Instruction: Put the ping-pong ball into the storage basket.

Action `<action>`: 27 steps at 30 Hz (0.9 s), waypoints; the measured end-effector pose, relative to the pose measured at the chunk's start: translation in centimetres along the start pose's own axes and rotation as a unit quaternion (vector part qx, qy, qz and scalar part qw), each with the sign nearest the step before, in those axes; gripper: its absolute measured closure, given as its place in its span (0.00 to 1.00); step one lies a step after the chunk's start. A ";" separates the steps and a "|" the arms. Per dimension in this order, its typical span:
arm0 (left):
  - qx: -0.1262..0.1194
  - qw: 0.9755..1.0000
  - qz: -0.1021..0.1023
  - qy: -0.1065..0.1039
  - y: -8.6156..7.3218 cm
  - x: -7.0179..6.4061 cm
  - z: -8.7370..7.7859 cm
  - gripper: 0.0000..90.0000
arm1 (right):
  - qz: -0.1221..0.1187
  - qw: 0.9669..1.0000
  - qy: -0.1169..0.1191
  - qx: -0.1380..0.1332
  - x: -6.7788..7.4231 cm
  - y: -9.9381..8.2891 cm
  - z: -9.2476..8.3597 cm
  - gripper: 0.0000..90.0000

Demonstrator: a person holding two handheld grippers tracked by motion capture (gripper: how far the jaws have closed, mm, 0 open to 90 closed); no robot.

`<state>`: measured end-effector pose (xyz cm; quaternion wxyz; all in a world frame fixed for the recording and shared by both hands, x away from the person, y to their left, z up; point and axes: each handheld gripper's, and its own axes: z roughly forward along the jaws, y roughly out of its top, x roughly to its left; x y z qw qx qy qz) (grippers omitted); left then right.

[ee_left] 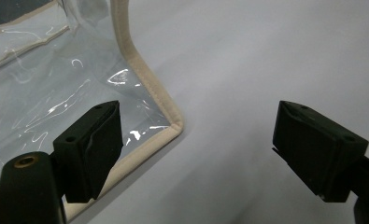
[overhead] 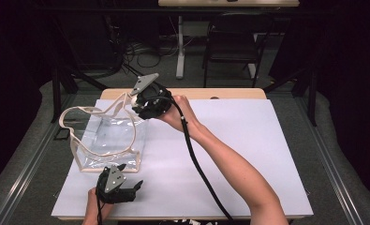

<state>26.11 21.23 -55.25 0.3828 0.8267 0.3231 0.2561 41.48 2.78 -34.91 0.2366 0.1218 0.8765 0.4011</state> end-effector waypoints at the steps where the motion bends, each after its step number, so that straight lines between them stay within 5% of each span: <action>1: 0.000 1.000 0.000 0.000 0.0 0.0 0.0 0.18 | -0.001 1.000 0.001 -0.001 0.0 0.1 0.0 0.56; 27: 0.000 1.000 0.001 0.000 0.0 0.0 0.0 0.18 | -0.013 1.000 0.016 -0.005 1.5 1.2 0.9 0.56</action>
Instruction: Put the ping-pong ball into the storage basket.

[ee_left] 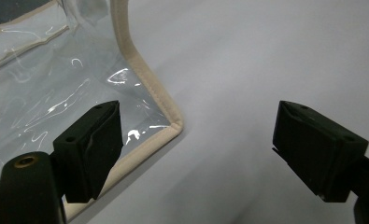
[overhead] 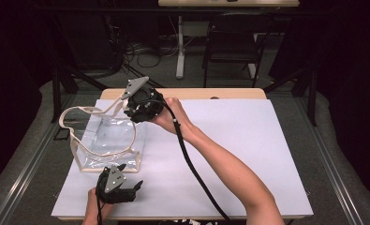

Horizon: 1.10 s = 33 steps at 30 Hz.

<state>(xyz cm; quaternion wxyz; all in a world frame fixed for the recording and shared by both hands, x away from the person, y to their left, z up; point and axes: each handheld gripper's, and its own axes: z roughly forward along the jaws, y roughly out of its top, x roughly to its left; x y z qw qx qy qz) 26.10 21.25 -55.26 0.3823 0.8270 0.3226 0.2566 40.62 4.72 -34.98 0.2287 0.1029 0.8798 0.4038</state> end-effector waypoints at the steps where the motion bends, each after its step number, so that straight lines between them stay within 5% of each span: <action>1: 0.000 1.000 0.000 0.000 0.0 0.0 0.0 0.18 | -0.001 1.000 -0.001 -0.001 0.0 0.0 0.0 0.56; 33: 0.002 1.000 0.001 -0.001 0.0 0.0 0.0 0.18 | -0.013 1.000 0.020 0.005 1.6 0.8 1.2 0.56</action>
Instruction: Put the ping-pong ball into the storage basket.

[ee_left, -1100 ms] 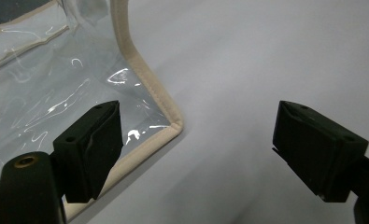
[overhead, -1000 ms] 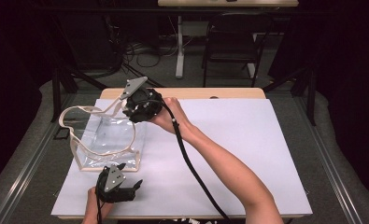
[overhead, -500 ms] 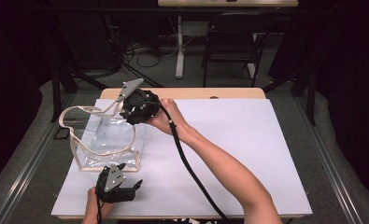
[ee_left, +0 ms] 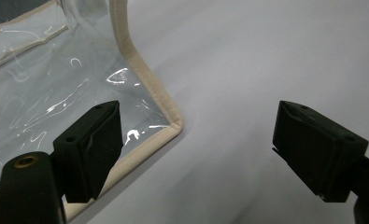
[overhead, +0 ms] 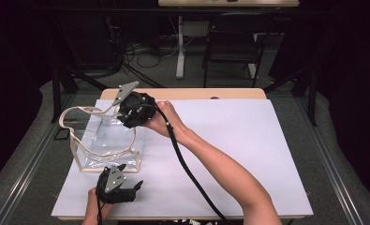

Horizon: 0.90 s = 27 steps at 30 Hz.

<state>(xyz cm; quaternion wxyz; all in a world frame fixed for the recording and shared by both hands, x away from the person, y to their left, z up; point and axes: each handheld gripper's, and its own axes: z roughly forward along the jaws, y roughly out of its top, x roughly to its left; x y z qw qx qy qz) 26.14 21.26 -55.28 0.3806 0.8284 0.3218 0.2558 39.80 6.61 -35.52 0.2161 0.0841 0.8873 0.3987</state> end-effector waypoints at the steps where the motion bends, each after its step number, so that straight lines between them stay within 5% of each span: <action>1: 0.000 1.000 0.000 0.000 0.0 0.0 0.0 0.18 | 0.000 1.000 0.001 -0.001 0.1 0.0 0.1 0.56; 27: 0.000 1.000 0.001 -0.002 0.0 0.0 0.1 0.18 | -0.009 1.000 0.020 0.014 1.3 0.1 1.4 0.56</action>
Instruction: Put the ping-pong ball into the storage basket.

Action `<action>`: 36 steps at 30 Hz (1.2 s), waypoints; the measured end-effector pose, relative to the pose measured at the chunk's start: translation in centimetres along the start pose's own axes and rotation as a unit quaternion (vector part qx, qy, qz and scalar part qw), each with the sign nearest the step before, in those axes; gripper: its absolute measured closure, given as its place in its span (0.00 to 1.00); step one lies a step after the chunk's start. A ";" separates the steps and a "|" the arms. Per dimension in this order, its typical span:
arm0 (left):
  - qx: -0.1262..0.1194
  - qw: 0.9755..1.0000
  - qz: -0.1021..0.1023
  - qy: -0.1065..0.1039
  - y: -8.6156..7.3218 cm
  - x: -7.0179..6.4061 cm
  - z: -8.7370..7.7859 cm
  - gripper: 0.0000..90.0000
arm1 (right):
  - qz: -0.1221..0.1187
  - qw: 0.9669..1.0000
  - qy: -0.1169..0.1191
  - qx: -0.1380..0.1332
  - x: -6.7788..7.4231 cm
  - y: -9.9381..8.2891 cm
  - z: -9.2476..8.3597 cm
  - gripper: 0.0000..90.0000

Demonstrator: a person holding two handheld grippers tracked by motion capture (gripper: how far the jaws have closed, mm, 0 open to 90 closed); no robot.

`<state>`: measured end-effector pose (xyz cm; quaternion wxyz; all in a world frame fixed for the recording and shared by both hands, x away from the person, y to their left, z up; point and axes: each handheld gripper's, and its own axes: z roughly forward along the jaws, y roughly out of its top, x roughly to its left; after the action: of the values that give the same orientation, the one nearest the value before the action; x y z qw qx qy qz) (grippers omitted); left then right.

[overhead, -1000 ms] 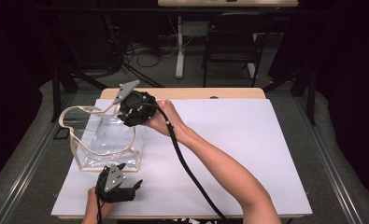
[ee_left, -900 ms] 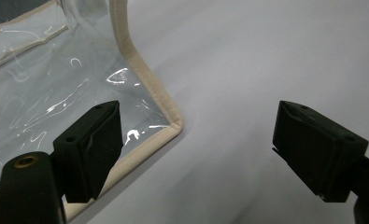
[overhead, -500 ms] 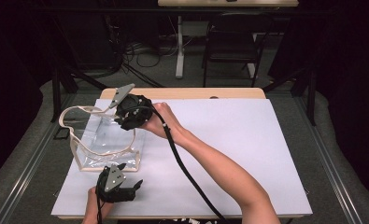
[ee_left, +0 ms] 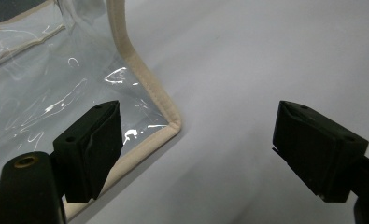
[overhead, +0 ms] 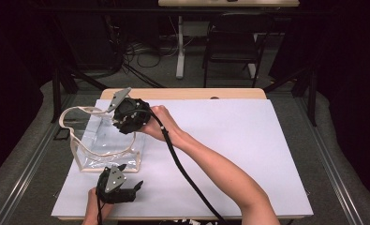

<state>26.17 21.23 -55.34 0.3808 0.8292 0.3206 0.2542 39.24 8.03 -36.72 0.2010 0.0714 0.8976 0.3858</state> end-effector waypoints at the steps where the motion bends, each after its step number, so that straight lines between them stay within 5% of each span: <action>1: 0.000 1.000 0.000 0.000 0.0 0.0 0.0 0.18 | -0.001 1.000 0.000 0.001 0.0 0.0 0.0 0.56; 36: 0.000 1.000 0.002 0.000 0.0 0.0 0.0 0.18 | -0.007 0.999 0.025 0.041 1.0 -0.3 1.9 0.56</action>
<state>26.18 21.29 -55.33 0.3800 0.8301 0.3186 0.2551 39.15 9.35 -38.36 0.1777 0.0638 0.9181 0.3486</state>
